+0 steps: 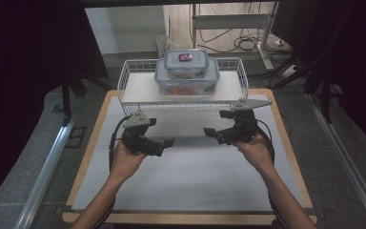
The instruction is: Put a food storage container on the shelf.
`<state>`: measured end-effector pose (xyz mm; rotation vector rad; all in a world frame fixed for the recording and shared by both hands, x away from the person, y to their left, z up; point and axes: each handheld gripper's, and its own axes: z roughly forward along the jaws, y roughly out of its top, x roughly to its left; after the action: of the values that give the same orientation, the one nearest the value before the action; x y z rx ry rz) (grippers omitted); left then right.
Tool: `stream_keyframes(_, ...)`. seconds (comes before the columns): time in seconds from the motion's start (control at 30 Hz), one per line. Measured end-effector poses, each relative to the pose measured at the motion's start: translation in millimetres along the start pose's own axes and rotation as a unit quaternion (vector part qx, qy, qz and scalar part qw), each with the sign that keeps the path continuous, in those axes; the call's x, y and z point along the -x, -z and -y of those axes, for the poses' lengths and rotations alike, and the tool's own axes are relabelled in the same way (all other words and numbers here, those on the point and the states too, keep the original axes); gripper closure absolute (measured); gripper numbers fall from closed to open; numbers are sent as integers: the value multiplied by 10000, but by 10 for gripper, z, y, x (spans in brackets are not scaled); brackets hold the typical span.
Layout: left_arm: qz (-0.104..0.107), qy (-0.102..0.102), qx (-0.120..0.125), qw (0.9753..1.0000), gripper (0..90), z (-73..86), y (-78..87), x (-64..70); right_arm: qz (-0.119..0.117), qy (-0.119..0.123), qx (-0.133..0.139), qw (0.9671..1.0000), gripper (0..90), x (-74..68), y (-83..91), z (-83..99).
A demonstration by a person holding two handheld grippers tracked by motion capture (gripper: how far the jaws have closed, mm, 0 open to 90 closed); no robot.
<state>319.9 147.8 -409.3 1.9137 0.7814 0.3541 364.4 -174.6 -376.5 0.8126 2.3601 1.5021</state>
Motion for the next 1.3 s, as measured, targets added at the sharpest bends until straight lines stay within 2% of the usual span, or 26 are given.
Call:
stream_keyframes(0.3, -35, 55, 23, 10000, 0, 257, 73, 104, 209, 142, -190, 9995, 9, -116, 42, 330)
stream_keyframes(0.63, -14, -17, 14, 10000, 0, 477, 118, 245, 135, 40, -305, 9994, 13, -197, 81, 624)
stream_keyframes(0.8, -16, -6, -20, 10000, 0, 630, 124, 298, 178, 35, -412, 9990, 15, -227, 94, 763)
stream_keyframes(1.1, -188, -21, -195, 9996, 0, 910, 171, 367, 248, 50, -560, 9981, 15, -288, 111, 983)
stream_keyframes(1.3, -404, -56, -408, 9983, 0, 1107, 212, 392, 323, 44, -730, 9968, 14, -322, 119, 1155)
